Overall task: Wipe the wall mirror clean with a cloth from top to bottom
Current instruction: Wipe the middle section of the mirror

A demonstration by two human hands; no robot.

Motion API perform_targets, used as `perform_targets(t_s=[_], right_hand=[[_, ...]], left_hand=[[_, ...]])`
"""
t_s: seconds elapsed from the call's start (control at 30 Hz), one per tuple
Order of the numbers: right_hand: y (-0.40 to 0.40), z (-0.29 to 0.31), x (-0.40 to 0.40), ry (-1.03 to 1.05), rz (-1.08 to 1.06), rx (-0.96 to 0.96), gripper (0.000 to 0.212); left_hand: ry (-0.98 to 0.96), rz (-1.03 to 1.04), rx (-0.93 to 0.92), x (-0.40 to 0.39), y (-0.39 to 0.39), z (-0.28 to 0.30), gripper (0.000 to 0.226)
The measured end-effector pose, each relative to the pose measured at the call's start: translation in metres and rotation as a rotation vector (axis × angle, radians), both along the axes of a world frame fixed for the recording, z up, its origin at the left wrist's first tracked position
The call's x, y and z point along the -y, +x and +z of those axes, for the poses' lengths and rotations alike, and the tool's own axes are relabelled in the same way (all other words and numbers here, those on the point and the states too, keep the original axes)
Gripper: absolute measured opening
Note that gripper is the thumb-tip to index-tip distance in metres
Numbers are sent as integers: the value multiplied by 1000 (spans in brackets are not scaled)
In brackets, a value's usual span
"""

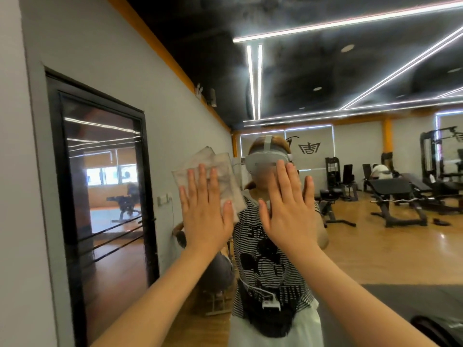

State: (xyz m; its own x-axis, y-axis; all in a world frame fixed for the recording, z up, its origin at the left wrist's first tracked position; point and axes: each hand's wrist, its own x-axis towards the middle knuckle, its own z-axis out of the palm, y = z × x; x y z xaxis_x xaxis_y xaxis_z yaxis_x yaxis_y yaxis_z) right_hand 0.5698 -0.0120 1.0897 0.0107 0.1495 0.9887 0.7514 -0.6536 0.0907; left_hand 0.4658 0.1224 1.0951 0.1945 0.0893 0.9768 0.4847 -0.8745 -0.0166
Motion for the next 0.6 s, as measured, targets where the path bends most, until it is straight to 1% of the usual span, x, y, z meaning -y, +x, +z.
perform_targets(t_s=[0.1,0.3,0.4,0.5,0.6], right_hand=[[-1,1,1,1,4,-2,64],[-3,4,5,-35,9,-29,61],[-3,5,13,-77,51,-31,60],[4,5,35,-119,102,-6,59],[20,7,70,-70,57,-29,60]], left_hand=[[64,2,-24,-5,-5,0,71],[52,5,-30,-5,-6,1,70],[47,8,-31,-3,-6,2,72],[49,13,-23,-1,-7,3,72],[56,13,-17,-1,-6,3,72]])
